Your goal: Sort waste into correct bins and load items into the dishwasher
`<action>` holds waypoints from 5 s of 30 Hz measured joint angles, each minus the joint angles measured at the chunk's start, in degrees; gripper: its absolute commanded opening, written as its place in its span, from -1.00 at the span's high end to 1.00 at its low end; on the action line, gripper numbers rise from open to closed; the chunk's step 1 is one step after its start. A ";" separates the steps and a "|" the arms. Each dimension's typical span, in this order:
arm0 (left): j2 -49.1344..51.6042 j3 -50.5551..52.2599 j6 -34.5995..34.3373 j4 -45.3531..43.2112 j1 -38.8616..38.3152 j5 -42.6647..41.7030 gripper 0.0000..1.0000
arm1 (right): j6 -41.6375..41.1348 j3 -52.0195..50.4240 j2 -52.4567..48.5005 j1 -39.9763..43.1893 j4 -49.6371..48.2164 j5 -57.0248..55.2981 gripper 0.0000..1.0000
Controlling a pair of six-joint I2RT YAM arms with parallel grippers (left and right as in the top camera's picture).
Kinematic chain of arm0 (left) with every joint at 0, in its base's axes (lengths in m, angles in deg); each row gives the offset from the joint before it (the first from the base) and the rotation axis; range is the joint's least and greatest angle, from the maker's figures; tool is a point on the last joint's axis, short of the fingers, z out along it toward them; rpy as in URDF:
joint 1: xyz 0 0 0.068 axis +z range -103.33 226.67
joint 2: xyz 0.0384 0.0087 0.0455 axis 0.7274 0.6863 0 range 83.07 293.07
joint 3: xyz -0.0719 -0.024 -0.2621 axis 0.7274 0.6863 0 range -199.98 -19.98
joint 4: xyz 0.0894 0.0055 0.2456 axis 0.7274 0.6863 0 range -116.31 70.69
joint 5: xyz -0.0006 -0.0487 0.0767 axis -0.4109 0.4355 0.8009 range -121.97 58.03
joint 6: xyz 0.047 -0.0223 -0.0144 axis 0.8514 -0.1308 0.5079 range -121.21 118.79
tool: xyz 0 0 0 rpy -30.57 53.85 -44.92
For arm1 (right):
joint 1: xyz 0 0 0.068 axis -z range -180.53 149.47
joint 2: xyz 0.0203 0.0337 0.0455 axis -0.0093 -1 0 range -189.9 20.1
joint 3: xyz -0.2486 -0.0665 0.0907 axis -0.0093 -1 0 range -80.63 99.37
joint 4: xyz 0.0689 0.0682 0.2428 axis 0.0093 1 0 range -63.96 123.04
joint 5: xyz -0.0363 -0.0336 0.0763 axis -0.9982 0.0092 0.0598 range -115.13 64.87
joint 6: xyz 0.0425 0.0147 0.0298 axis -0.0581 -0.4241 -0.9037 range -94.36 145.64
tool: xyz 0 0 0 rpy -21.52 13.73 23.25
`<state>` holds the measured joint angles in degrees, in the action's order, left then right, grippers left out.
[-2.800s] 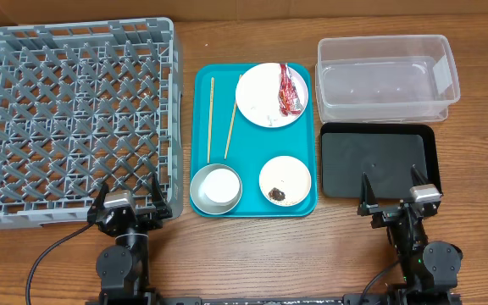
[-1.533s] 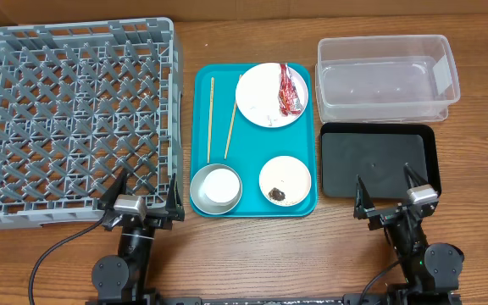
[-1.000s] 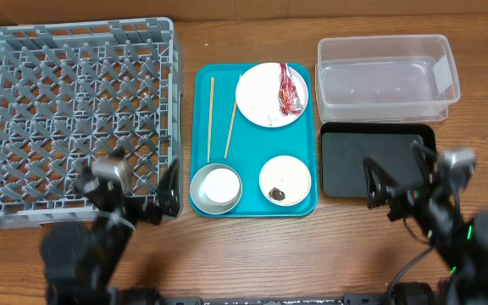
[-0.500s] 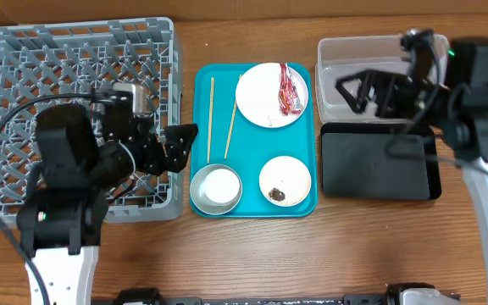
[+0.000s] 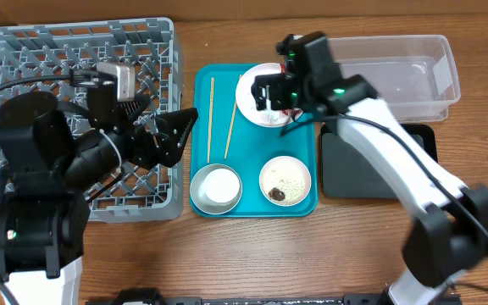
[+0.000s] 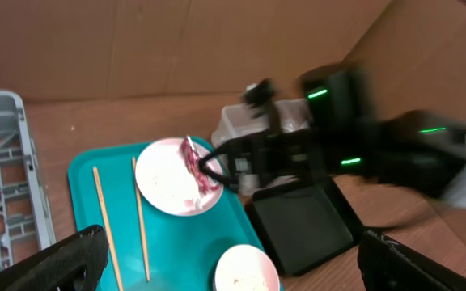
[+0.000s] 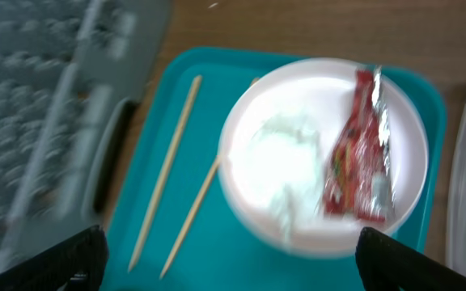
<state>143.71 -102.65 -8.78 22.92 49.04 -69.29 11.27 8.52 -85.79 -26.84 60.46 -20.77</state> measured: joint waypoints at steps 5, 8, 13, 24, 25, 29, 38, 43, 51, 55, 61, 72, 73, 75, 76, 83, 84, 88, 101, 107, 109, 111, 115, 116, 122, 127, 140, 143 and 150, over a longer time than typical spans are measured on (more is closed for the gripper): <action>-0.09 -0.26 -0.02 4.44 0.00 0.04 -1.00 | -0.26 0.17 -10.32 0.39 -10.62 -4.46 -0.69; -0.09 -0.26 0.02 7.58 0.00 0.00 -0.99 | -0.42 0.17 -15.69 0.46 -15.02 -4.28 -0.62; -0.11 -0.26 1.40 9.09 0.00 -0.68 -1.00 | -0.46 0.17 -20.55 0.39 -17.35 -3.52 -0.25; -0.11 -0.26 1.99 8.59 0.00 -1.75 -1.00 | -0.81 0.85 -21.33 0.44 -12.68 -2.19 0.68; -0.11 -0.26 1.99 8.59 0.00 -1.75 -1.00 | -0.83 0.85 -20.98 0.44 -12.26 -2.19 0.68; -0.11 -0.26 1.99 8.50 0.00 -1.75 -1.00 | -0.83 0.79 -17.46 0.44 -12.04 -2.16 0.78; -0.11 -0.26 1.99 8.63 0.00 -1.92 -1.00 | -1.29 0.87 1.33 0.81 -8.94 -5.33 0.92; -0.20 -0.26 1.99 9.05 0.00 -1.97 -1.00 | -4.48 0.87 6.08 6.27 -3.52 -12.04 0.92; -0.26 -0.26 1.99 9.18 0.00 -1.99 -1.00 | -8.41 0.85 -0.66 18.32 4.87 -13.07 0.12; -0.26 -0.26 1.99 9.31 0.00 -1.99 -1.00 | -6.08 0.72 -4.26 19.08 4.66 -11.02 -0.12; -0.15 -0.26 1.99 9.33 0.00 -1.99 -0.99 | -0.76 2.29 -2.16 16.98 6.21 -3.23 -0.12; 2.49 -0.26 1.99 9.33 0.00 -0.96 -0.99 | 4.11 3.43 0.55 0.74 3.39 -2.93 -0.13; 2.73 -0.26 1.97 9.33 0.00 -0.70 -1.00 | 4.42 3.45 0.07 0.20 2.38 -3.32 -0.13; 3.41 -0.26 1.99 9.33 0.00 -0.17 -0.99 | 5.33 3.61 -1.79 -0.39 0.24 -4.70 -0.14; 3.80 -0.26 1.99 9.31 0.00 -0.11 -1.00 | 5.60 3.69 -3.48 -0.44 -0.98 -5.84 -0.21; 6.34 -0.26 1.97 10.16 0.00 0.26 -0.99 | 6.93 3.74 -15.91 0.52 -7.80 -12.24 -0.20; 6.64 -0.26 1.97 10.80 0.00 0.26 -1.00 | 6.99 3.74 -17.75 0.79 -7.85 -12.59 -0.20; 7.48 -0.26 1.97 13.05 -0.02 0.24 -0.99 | 7.17 3.74 -21.73 0.98 -7.78 -13.66 0.10; 8.07 -0.26 1.97 15.34 0.00 0.26 -0.99 | 5.90 3.87 -20.48 0.92 -2.27 -14.69 0.93; 8.07 -0.26 1.95 15.47 0.00 0.26 -0.99 | 0.42 3.85 -7.76 1.11 4.24 -14.51 0.93; 8.07 -0.26 1.95 15.50 0.00 0.24 -1.00 | -1.33 3.87 -2.10 1.60 5.79 -14.29 0.93; 8.07 -0.26 1.84 15.72 0.00 0.24 -1.00 | -2.80 4.11 2.95 2.84 7.48 -14.23 0.93; 8.07 -0.26 1.51 16.09 0.00 -0.55 -1.00 | -4.61 5.16 6.14 7.48 9.81 -14.25 0.93; 8.07 -0.26 1.51 15.98 0.00 -1.11 -1.00 | -5.16 5.16 5.46 9.86 10.64 -14.19 0.92; 8.11 -2.56 0.33 15.98 0.00 -2.78 -1.00 | -6.05 4.96 -2.12 17.99 10.21 -13.57 0.92; 7.89 -10.27 0.20 18.53 -0.02 -0.90 -1.00 | -4.92 4.33 -6.99 21.24 10.64 -11.34 -0.24; 3.93 -13.88 -0.92 24.55 0.00 15.96 -1.00 | -1.46 5.07 13.16 12.76 31.56 1.88 -0.22; 4.85 -13.88 -1.11 25.33 0.00 16.83 -1.00 | -1.18 5.49 15.08 4.79 35.39 4.07 -0.20; 7.02 -13.88 -1.20 26.21 0.00 17.44 -0.99 | -5.01 -1.75 11.21 -9.01 29.53 4.81 -0.03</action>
<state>150.73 -116.53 -9.99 49.13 49.04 -51.85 6.26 6.77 -74.58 -35.84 89.98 -15.96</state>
